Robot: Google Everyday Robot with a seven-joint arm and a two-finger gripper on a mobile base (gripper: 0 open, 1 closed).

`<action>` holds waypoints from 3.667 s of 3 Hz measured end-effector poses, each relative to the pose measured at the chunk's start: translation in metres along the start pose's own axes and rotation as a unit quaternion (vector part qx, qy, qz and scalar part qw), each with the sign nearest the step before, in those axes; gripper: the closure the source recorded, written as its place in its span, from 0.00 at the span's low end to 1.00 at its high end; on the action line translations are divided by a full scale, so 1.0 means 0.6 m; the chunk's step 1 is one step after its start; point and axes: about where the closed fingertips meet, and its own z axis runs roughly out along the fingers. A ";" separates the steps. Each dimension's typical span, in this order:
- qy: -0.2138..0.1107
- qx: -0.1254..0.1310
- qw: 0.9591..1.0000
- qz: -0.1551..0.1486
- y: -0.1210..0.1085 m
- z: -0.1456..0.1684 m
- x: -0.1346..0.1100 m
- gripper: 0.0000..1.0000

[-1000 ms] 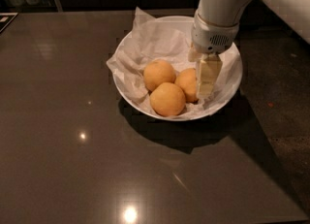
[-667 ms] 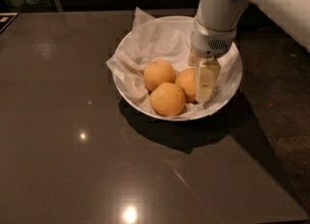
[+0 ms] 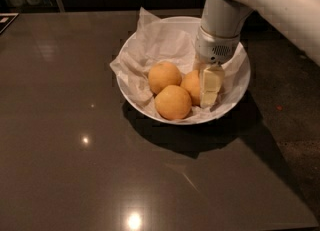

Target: Pick orange from white bowl

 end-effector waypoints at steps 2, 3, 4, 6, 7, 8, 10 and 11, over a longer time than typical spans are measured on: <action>0.000 -0.006 1.000 -0.002 -0.005 0.008 -0.001 0.43; 0.000 -0.006 1.000 -0.002 -0.005 0.008 -0.001 0.65; 0.000 -0.006 1.000 -0.002 -0.005 0.008 -0.001 0.89; -0.008 0.031 0.999 0.003 0.007 -0.044 -0.015 1.00; -0.012 0.041 0.999 0.012 0.008 -0.064 -0.019 1.00; -0.026 0.049 0.998 0.006 0.011 -0.082 -0.024 1.00; -0.093 0.097 0.990 -0.033 0.096 -0.165 -0.009 1.00; -0.102 0.104 0.988 -0.042 0.116 -0.183 -0.010 1.00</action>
Offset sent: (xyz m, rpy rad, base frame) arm 0.0025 0.0011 -0.0040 -0.0008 0.0096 0.0046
